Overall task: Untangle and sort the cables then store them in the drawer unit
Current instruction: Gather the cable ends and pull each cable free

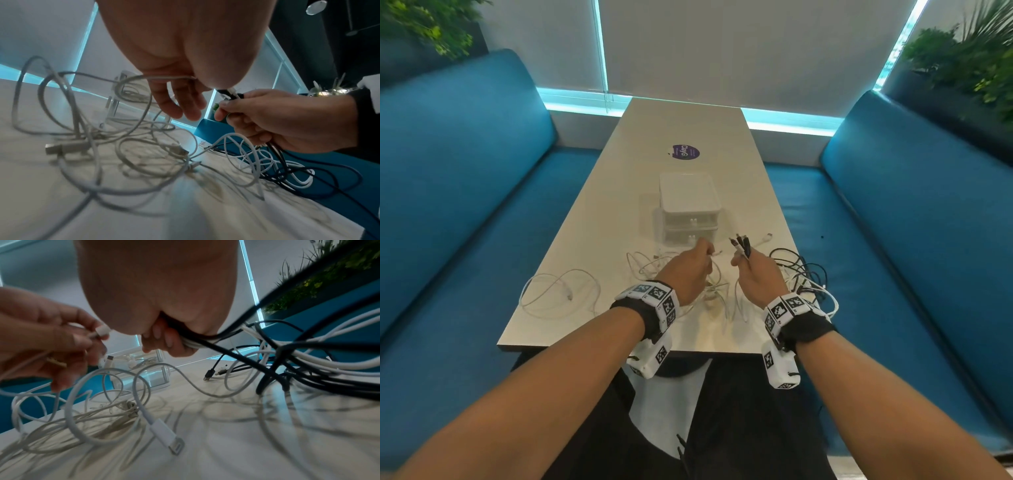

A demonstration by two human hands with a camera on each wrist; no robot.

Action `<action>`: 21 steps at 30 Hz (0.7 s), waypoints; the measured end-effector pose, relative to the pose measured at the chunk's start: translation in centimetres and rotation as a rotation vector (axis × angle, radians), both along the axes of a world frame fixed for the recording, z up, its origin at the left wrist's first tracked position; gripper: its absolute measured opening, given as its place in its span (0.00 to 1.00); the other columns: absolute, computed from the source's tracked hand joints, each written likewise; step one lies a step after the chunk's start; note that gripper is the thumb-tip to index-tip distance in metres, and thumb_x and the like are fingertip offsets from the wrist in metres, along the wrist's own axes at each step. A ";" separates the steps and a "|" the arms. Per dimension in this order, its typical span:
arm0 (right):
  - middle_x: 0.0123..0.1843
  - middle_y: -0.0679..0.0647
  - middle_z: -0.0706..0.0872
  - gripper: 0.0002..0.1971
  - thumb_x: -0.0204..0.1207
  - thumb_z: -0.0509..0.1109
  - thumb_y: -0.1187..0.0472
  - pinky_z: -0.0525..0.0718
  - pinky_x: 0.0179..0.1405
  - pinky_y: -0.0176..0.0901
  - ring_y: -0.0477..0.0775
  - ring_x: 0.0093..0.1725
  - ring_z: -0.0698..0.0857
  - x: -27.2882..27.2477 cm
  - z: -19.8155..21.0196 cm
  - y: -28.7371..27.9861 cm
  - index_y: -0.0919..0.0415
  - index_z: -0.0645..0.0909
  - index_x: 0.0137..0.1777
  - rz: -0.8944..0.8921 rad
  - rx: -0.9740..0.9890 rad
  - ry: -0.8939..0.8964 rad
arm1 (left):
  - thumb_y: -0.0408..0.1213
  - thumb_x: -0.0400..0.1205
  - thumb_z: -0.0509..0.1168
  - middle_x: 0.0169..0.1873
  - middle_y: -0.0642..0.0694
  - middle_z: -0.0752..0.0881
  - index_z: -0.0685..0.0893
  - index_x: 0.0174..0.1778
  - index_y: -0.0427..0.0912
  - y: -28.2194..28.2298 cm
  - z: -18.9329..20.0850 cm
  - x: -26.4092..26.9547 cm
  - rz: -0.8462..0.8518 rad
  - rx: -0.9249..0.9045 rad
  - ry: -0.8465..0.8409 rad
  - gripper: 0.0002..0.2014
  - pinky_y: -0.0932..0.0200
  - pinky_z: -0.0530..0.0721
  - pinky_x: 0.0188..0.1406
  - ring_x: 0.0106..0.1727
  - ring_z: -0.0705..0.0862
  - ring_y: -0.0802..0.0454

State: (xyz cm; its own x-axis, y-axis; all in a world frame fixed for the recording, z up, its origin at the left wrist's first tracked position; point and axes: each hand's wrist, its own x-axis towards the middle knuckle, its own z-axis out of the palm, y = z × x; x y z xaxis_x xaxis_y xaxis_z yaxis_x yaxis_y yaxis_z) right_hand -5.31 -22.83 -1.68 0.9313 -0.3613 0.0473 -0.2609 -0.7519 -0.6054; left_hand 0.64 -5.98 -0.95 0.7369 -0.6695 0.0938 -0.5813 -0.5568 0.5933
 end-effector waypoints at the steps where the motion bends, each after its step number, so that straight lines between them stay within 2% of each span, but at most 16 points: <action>1: 0.45 0.54 0.88 0.14 0.87 0.55 0.52 0.81 0.49 0.51 0.59 0.46 0.85 0.0 0.1 0.1 0.51 0.83 0.50 0.011 0.023 0.001 | 0.35 0.90 0.52 0.42 0.50 0.86 0.69 0.58 0.48 0.0 -0.3 0.0 0.017 -0.018 0.046 0.04 0.45 0.86 0.42 0.36 0.86 0.49; 4: 0.46 0.55 0.88 0.17 0.88 0.56 0.53 0.77 0.47 0.47 0.57 0.46 0.85 -0.1 0.8 0.6 0.56 0.87 0.51 0.057 0.082 0.010 | 0.40 0.90 0.53 0.39 0.53 0.89 0.73 0.52 0.48 0.0 -0.7 0.1 0.095 -0.047 0.113 0.05 0.46 0.88 0.44 0.32 0.88 0.54; 7: 0.44 0.53 0.88 0.18 0.87 0.58 0.51 0.78 0.48 0.47 0.55 0.46 0.85 0.0 1.0 1.0 0.56 0.88 0.46 0.088 0.145 0.032 | 0.44 0.90 0.53 0.33 0.51 0.88 0.73 0.49 0.46 -0.4 -0.9 -0.2 0.115 -0.040 0.107 0.09 0.46 0.88 0.41 0.30 0.88 0.53; 11: 0.37 0.50 0.87 0.17 0.86 0.60 0.49 0.78 0.43 0.47 0.53 0.41 0.85 0.3 0.9 1.2 0.52 0.85 0.41 0.122 0.151 0.038 | 0.37 0.88 0.57 0.34 0.48 0.88 0.74 0.53 0.44 -1.3 -1.1 -0.6 0.054 0.036 0.060 0.02 0.44 0.88 0.40 0.31 0.86 0.50; 14: 0.41 0.55 0.88 0.15 0.85 0.61 0.52 0.77 0.44 0.47 0.56 0.42 0.84 0.6 0.8 0.6 0.56 0.88 0.47 0.087 0.116 0.029 | 0.39 0.89 0.55 0.41 0.45 0.89 0.77 0.56 0.43 -1.4 -1.5 -0.7 -0.005 0.088 0.088 0.07 0.46 0.87 0.45 0.35 0.85 0.50; 16: 0.42 0.57 0.88 0.14 0.85 0.60 0.53 0.74 0.42 0.45 0.59 0.44 0.84 0.8 0.8 0.0 0.56 0.87 0.50 0.028 0.077 0.003 | 0.36 0.88 0.55 0.45 0.40 0.89 0.80 0.54 0.41 -1.3 -1.4 -0.9 -0.036 0.163 0.068 0.08 0.46 0.87 0.47 0.40 0.87 0.44; 18: 0.42 0.58 0.88 0.14 0.84 0.61 0.52 0.74 0.42 0.46 0.60 0.44 0.84 0.9 0.8 0.0 0.56 0.86 0.47 0.024 0.075 -0.002 | 0.32 0.86 0.57 0.45 0.38 0.88 0.79 0.55 0.39 -1.2 -1.4 -0.9 -0.045 0.182 0.047 0.07 0.44 0.87 0.46 0.43 0.87 0.39; 21: 0.41 0.57 0.89 0.17 0.85 0.61 0.51 0.80 0.46 0.50 0.60 0.44 0.86 0.8 1.0 0.8 0.58 0.84 0.42 0.079 0.095 0.022 | 0.29 0.83 0.59 0.40 0.43 0.88 0.75 0.61 0.44 -1.6 -1.5 -0.7 -0.045 0.121 0.031 0.12 0.42 0.86 0.42 0.39 0.87 0.42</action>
